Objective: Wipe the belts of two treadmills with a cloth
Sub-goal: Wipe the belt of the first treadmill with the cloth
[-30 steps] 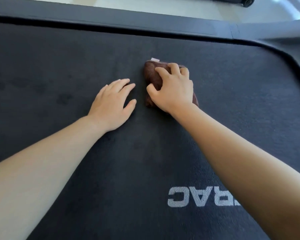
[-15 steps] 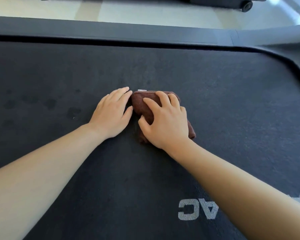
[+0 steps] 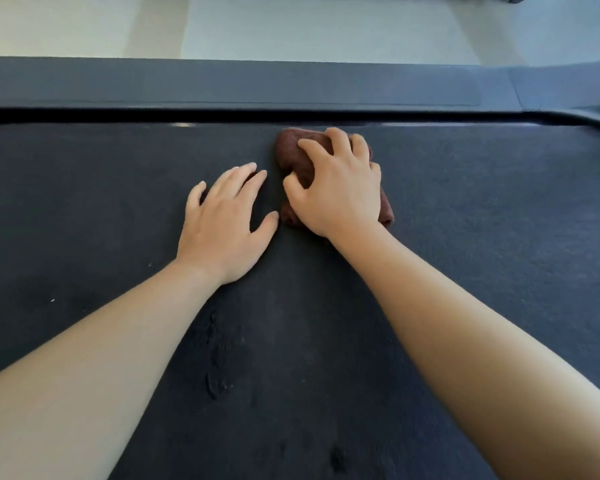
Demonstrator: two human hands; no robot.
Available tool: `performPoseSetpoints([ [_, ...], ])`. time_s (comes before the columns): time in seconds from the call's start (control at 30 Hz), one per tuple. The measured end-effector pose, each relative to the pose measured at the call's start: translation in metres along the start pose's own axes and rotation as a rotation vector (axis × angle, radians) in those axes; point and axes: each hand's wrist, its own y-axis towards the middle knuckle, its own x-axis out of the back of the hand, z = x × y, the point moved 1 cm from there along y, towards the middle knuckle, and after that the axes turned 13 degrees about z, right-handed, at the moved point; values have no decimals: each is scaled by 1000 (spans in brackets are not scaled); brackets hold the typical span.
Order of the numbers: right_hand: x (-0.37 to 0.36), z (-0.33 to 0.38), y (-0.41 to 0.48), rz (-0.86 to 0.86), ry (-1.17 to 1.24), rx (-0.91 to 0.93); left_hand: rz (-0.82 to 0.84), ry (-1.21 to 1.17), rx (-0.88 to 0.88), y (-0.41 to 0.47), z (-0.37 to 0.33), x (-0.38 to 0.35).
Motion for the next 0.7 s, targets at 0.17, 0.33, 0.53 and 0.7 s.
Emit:
performPoseSetpoints([
  [0.17,1,6,36,-12,9,-30,23,-7,1,-1,-2,4],
  [0.33,2,8,39,2,21,-28,33,-5,-8,0,0,3],
  [0.53,8,4,-14,9,13,-59,34,-10,-23,3,2,2],
  [0.7,5,12,-97,-28,7,-126,43,-25,-21,5,4,-1],
])
